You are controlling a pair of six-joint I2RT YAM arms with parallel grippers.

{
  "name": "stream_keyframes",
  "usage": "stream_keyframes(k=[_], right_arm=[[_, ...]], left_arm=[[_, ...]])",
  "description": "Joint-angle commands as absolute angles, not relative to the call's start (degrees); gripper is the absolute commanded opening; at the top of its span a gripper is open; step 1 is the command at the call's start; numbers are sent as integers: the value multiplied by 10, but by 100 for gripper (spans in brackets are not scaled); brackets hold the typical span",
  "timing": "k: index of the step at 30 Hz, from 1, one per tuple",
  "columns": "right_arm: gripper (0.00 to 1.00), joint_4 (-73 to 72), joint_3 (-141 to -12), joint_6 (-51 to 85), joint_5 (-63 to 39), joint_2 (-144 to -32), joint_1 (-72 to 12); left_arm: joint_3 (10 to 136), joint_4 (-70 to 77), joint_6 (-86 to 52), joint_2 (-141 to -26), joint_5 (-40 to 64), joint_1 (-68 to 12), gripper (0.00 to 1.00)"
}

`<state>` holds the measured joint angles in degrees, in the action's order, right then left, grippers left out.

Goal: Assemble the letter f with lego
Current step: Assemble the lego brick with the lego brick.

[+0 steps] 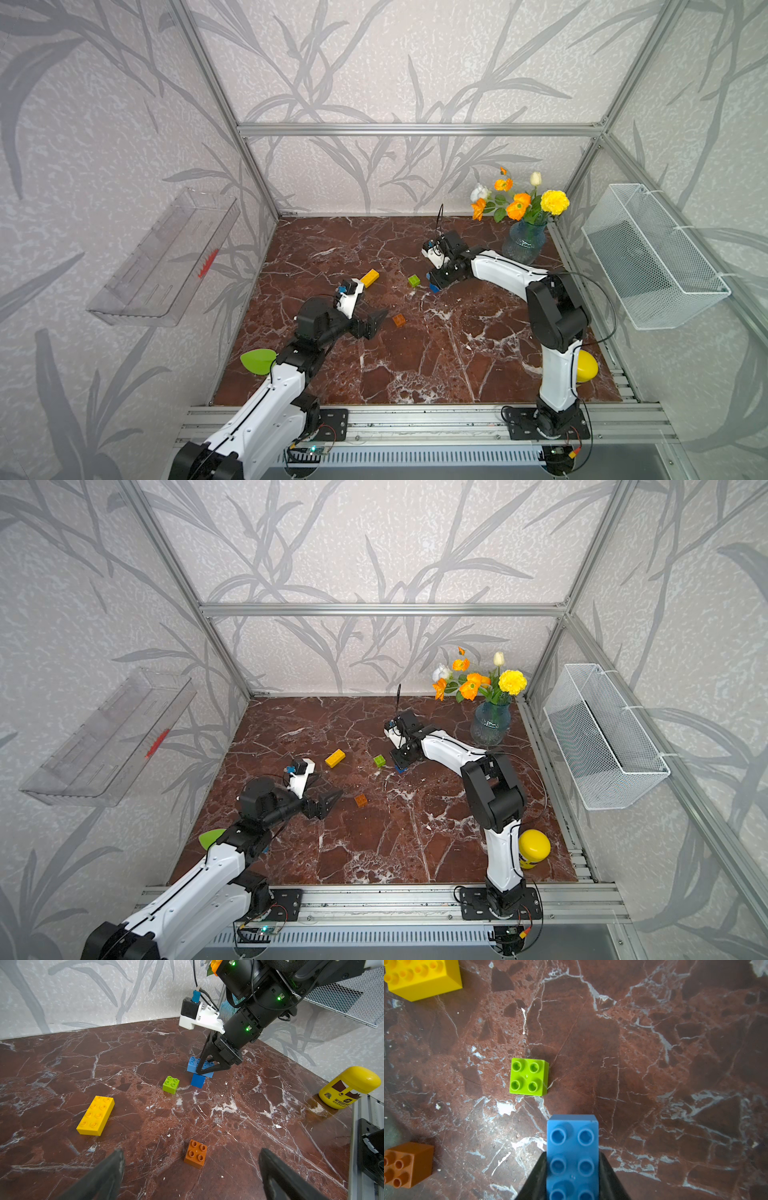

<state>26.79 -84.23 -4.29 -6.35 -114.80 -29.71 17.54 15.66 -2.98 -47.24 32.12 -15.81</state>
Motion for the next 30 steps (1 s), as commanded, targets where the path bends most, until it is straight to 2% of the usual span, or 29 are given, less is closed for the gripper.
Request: stream_keyframes(k=[1, 30], right_arm=[[24, 266, -831, -38, -68, -1152, -293], [23, 278, -799, -29, -88, -1114, -289]], left_arm=[[194, 163, -21, -474, 322, -162, 99], [194, 161, -20, -471, 318, -163, 99]])
